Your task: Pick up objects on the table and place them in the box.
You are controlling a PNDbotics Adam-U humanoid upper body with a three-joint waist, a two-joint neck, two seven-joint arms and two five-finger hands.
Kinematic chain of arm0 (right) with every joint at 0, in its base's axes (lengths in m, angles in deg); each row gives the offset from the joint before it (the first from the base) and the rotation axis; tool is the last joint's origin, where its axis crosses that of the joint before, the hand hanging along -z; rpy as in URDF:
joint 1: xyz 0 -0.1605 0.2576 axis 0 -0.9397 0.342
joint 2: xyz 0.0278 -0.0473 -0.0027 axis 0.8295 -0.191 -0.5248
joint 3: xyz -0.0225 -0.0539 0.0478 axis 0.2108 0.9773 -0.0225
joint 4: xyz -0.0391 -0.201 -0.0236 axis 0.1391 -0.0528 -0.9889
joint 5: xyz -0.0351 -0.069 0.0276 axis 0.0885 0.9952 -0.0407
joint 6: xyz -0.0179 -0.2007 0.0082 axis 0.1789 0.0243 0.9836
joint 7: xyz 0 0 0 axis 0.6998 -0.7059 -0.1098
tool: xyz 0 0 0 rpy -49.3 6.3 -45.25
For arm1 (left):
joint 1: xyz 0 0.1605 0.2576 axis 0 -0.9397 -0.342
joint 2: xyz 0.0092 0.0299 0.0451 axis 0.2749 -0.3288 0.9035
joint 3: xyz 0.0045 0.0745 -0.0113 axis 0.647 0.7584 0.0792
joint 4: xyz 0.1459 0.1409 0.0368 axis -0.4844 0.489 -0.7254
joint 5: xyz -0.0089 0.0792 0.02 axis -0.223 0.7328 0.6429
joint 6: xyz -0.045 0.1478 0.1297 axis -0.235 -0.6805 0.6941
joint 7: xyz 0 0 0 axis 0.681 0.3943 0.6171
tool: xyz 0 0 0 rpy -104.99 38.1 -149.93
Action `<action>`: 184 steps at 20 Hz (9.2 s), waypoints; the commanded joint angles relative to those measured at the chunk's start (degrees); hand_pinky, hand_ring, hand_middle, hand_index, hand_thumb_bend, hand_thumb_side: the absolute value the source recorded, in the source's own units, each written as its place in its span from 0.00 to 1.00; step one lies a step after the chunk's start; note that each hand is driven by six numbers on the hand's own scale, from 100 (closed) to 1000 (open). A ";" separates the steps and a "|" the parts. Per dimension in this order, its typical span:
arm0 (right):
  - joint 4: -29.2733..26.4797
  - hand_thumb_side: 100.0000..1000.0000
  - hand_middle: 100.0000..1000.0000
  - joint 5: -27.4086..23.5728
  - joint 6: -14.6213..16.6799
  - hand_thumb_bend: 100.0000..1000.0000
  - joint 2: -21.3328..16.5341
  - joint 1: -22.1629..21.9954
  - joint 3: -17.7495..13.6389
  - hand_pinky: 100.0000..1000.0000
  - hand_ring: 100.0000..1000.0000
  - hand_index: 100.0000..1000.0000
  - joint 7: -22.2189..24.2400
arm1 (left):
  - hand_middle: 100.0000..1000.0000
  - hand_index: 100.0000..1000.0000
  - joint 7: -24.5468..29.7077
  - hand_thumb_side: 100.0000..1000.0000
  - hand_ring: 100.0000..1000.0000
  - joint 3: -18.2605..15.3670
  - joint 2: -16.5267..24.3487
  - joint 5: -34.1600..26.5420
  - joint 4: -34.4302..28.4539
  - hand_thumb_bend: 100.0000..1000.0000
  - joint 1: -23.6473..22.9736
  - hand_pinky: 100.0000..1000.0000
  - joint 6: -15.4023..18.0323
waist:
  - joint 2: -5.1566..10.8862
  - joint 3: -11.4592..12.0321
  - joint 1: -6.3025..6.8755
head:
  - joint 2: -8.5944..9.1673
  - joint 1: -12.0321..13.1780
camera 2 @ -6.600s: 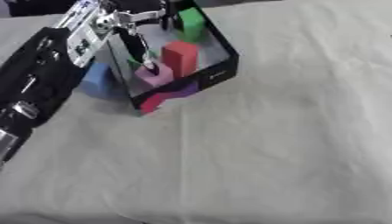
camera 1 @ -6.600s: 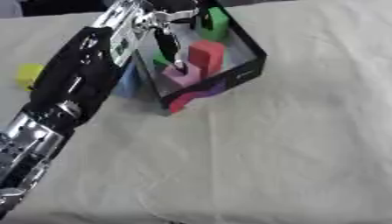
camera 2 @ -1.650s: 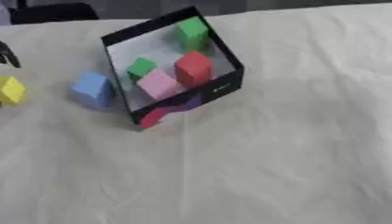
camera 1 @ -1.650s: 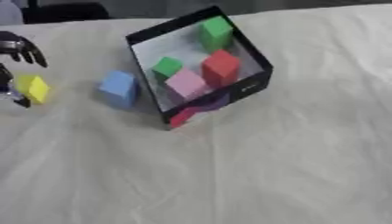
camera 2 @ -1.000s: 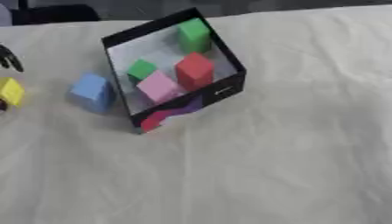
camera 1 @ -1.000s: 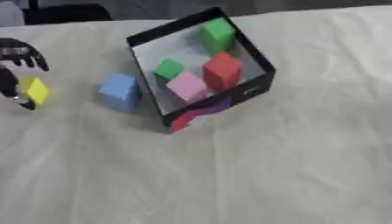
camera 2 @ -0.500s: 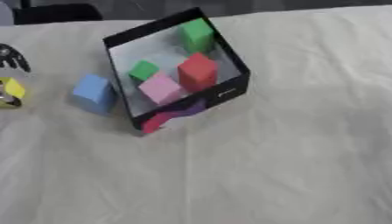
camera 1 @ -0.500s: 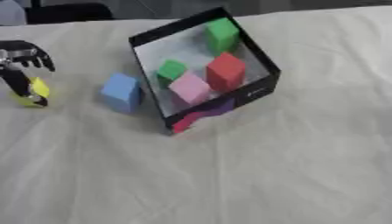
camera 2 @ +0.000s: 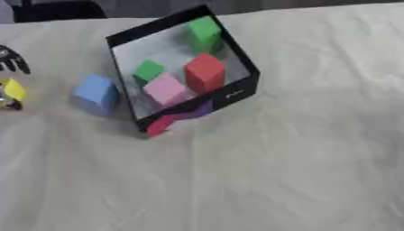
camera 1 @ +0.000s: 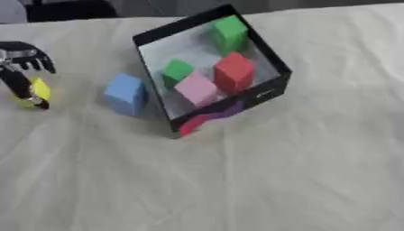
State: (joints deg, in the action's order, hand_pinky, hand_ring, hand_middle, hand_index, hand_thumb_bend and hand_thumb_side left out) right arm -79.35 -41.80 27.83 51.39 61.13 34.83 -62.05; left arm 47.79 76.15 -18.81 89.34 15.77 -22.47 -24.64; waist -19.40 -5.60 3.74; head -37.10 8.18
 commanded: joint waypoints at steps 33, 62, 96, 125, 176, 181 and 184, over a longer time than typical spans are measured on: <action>-0.09 0.53 0.66 0.25 0.40 0.15 -0.80 -0.46 -1.12 0.71 0.78 0.76 0.22 | 0.77 0.78 0.34 0.00 0.81 -1.92 3.21 5.40 0.82 0.67 0.85 0.82 0.93 | 0.50 -0.38 -0.05 | 1.29 0.00; 0.34 0.54 0.65 -0.30 0.58 0.14 -0.55 -0.46 -1.59 0.71 0.77 0.76 0.08 | 0.38 0.46 -6.64 0.00 0.31 -1.99 2.60 9.06 0.97 0.55 0.57 0.43 1.53 | 1.51 -0.33 -0.27 | 0.12 -0.02; -0.32 0.50 0.65 -0.38 -1.06 0.16 1.69 3.77 0.68 0.71 0.77 0.76 1.48 | 0.55 0.69 -11.74 0.00 0.49 6.78 -28.52 5.35 -2.58 0.51 20.91 0.57 3.80 | 5.89 -1.92 0.22 | -3.02 0.32; -0.15 0.50 0.64 -0.16 -0.60 0.16 -1.01 1.12 -0.40 0.71 0.76 0.76 0.48 | 0.73 0.83 -2.35 0.39 0.74 7.79 -0.90 -23.00 -34.00 0.73 6.89 0.78 -1.78 | 5.79 -0.62 1.39 | -3.14 -4.20; 0.53 0.52 0.64 0.40 -0.65 0.16 -0.17 0.80 -0.30 0.70 0.76 0.75 0.79 | 0.78 0.82 17.30 0.18 0.80 17.65 -0.10 -13.41 -22.60 0.89 4.05 0.81 3.55 | 5.01 -1.58 1.75 | -1.91 -3.64; 0.63 0.52 0.64 0.43 -0.63 0.16 0.06 0.77 -0.35 0.70 0.76 0.75 0.88 | 0.79 0.83 17.30 0.17 0.80 17.68 -1.96 -11.76 -21.41 0.90 4.80 0.81 4.27 | 4.93 -1.66 1.69 | -1.89 -3.50; 0.68 0.52 0.64 0.48 -0.61 0.16 0.16 0.75 -0.40 0.70 0.76 0.75 0.92 | 0.79 0.84 17.30 0.17 0.81 17.95 -3.14 -10.82 -19.89 0.92 5.27 0.81 4.65 | 4.86 -1.77 1.65 | -1.83 -3.41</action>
State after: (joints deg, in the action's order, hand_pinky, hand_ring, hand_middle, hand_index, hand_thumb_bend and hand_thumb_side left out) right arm -78.28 -41.61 27.13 52.76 61.29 35.17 -61.30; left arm 64.63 94.51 -22.91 78.08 -4.28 -18.61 -20.80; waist -15.66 -7.37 4.98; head -39.65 4.55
